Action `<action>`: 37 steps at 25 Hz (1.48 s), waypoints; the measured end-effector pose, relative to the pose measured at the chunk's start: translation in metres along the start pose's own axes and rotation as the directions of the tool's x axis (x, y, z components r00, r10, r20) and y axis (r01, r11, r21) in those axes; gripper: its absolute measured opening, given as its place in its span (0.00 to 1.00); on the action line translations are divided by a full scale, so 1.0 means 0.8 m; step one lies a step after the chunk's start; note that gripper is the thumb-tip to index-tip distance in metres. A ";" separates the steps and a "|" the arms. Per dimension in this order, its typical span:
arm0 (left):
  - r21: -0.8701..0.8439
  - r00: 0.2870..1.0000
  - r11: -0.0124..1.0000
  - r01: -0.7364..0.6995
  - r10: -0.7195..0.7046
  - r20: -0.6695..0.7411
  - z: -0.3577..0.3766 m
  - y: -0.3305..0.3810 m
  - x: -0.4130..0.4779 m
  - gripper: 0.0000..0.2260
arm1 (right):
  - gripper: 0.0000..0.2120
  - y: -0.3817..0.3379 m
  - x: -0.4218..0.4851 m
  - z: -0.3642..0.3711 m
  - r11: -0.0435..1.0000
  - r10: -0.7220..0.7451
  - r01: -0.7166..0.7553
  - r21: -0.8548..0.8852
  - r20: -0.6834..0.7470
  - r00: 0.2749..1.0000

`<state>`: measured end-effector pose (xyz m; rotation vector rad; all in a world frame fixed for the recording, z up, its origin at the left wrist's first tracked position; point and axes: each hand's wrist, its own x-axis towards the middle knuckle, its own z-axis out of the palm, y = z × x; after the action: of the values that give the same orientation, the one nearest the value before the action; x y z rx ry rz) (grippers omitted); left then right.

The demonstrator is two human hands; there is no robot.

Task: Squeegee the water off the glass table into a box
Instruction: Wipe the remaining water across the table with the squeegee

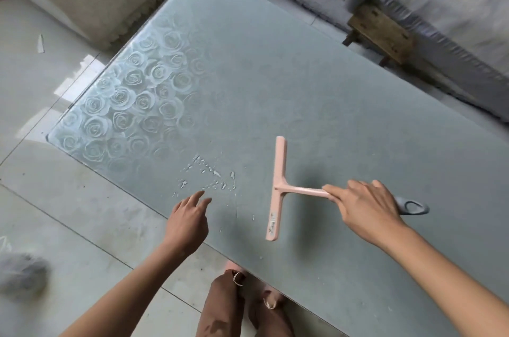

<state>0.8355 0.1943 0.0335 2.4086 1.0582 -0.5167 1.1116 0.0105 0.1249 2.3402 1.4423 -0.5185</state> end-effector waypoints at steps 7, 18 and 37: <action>0.085 0.994 0.991 -0.107 0.106 0.008 -0.009 0.106 0.033 0.21 | 0.13 0.109 -0.092 0.014 0.975 0.176 -0.189 0.120 0.109 0.978; 0.235 0.998 0.971 -0.045 0.032 0.060 0.075 0.354 0.068 0.24 | 0.19 0.371 -0.195 0.140 0.895 0.235 -0.269 0.355 0.138 0.962; 0.326 0.997 0.946 0.001 -0.027 0.077 0.203 0.618 0.166 0.57 | 0.20 0.690 -0.291 0.332 0.736 0.380 -0.405 0.543 0.165 0.910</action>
<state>1.2700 -0.1128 -0.0412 2.6370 1.0221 -0.8449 1.4773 -0.5287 0.0564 2.9615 0.7767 -0.9715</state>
